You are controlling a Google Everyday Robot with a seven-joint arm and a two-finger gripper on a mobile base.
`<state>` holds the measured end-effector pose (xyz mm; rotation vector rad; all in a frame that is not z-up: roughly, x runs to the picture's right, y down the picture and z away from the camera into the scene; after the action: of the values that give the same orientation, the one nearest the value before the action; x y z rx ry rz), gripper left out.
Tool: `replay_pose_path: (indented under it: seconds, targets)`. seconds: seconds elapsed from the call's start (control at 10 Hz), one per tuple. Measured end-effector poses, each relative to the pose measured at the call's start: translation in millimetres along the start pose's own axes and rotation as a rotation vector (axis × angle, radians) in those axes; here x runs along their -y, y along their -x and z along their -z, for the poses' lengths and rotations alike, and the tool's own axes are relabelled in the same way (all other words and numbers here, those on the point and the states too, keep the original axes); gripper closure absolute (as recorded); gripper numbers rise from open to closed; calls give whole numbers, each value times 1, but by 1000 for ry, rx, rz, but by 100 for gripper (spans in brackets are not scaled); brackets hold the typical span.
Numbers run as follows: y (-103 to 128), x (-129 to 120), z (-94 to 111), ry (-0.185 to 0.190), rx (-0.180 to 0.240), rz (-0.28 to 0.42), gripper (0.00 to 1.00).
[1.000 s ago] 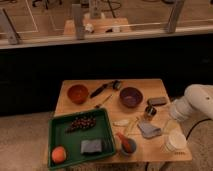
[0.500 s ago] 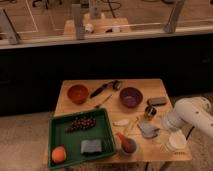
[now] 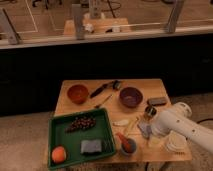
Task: Place towel in metal cup
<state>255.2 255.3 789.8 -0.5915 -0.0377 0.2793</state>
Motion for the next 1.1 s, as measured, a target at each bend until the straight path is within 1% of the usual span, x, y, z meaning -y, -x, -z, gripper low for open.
replay_pose_path:
  seconds: [0.1, 0.2, 0.3, 0.4, 0.5, 0.6, 0.7, 0.8, 0.9, 1.0, 1.1]
  targets:
    - [-2, -1, -8, 15, -13, -16, 22]
    - [-7, -1, -14, 24, -25, -25, 28]
    - [-10, -1, -19, 35, -29, -37, 38]
    - [-9, 1, -21, 39, -26, -44, 47]
    - [-10, 3, -22, 51, -18, -50, 59]
    - [-10, 4, -23, 61, -11, -54, 68]
    - [-10, 5, -23, 66, -9, -55, 76]
    - [-10, 4, -23, 68, -11, -55, 87]
    - [-9, 5, -22, 68, -10, -52, 94]
    - [-9, 4, -21, 69, -11, -52, 99]
    - [-9, 3, -21, 72, -12, -52, 100]
